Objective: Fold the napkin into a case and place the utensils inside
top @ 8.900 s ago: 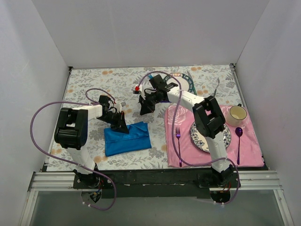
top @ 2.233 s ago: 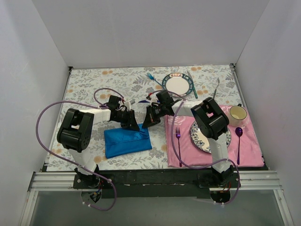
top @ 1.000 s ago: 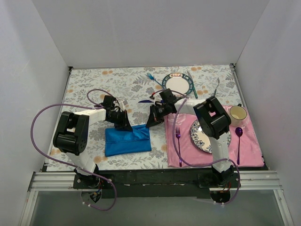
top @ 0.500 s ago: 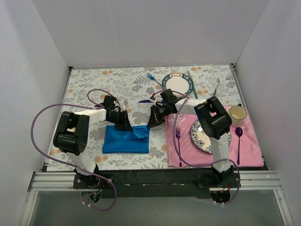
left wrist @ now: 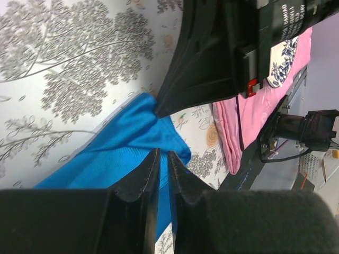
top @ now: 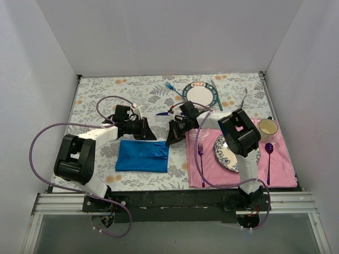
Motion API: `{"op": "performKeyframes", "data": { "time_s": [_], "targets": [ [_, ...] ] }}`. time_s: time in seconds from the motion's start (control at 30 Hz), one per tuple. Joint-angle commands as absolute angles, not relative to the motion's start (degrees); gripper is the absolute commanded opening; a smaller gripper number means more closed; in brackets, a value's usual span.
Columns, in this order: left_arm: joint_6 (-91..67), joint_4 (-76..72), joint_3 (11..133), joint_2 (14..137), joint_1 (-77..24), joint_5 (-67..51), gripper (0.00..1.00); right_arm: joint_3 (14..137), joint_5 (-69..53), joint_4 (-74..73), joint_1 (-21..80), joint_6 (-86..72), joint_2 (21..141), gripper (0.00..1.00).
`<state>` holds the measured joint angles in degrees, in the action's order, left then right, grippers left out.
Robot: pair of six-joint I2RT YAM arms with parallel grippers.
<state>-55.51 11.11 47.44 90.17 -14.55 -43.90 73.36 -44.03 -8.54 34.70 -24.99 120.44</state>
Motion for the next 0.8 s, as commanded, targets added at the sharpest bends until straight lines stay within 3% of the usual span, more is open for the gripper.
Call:
{"op": "performKeyframes", "data": {
  "time_s": [0.0, 0.27, 0.5, 0.6, 0.63, 0.77],
  "targets": [
    [-57.22, 7.47, 49.92, 92.53, -16.34, -44.56, 0.11, 73.30, -42.98, -8.26, 35.33, -22.24, 119.97, 0.03],
    [-57.83, 10.45, 52.12, 100.54, -19.69, -38.77, 0.02, 74.97, -41.58, -9.05, 35.25, -19.25, 120.85, 0.04],
    [-59.50, 11.86, 52.29, 103.44, -19.60, -32.53, 0.00, 77.86, -40.69, -9.84, 35.24, -16.35, 122.60, 0.06],
    [-59.59, 12.30, 52.91, 104.85, -19.51, -28.84, 0.00, 81.37, -39.99, -10.37, 35.07, -14.24, 123.74, 0.12],
    [-59.76, 12.22, 53.17, 105.11, -19.42, -27.70, 0.00, 82.43, -39.90, -10.72, 34.89, -13.72, 124.01, 0.19],
    [-60.38, 11.61, 54.49, 105.64, -19.16, -26.98, 0.00, 87.27, -41.48, -13.79, 33.67, -9.50, 122.97, 0.32]
  ]
}}
